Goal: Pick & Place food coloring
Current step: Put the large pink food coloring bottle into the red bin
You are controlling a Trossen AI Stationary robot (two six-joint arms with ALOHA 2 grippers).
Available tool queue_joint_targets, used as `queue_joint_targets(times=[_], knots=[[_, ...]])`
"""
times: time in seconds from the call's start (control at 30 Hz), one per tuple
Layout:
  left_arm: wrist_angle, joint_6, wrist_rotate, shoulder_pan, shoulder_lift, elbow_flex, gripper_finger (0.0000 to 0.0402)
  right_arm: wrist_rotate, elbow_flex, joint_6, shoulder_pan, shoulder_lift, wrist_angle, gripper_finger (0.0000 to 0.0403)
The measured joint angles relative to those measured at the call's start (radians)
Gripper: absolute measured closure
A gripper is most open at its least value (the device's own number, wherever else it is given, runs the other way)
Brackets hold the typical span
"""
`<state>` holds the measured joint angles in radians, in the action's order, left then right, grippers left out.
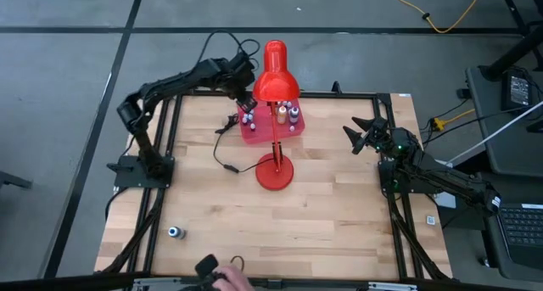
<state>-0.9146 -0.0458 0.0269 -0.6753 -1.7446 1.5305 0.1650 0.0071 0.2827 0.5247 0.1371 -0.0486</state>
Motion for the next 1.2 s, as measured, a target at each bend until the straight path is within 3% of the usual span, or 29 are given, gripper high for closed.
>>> queue_joint_targets(times=[0.2, 0.9, 1.2], knots=[[0.003, 0.042, -0.012, 0.008, -0.068, 0.053, 0.0288, 0.0, 0.0, 0.0, 0.0, 0.0, 0.0, 0.0097], [0.054, 0.146, -0.027, 0.008, -0.189, 0.054, 0.0288, 0.0, 0.0, -0.001, 0.0, 0.0, 0.0, 0.0097], [0.053, 0.156, -0.054, 0.009, -0.189, 0.054, 0.0223, 0.0, 0.0, -0.001, 0.0, 0.0, 0.0, 0.0097]])
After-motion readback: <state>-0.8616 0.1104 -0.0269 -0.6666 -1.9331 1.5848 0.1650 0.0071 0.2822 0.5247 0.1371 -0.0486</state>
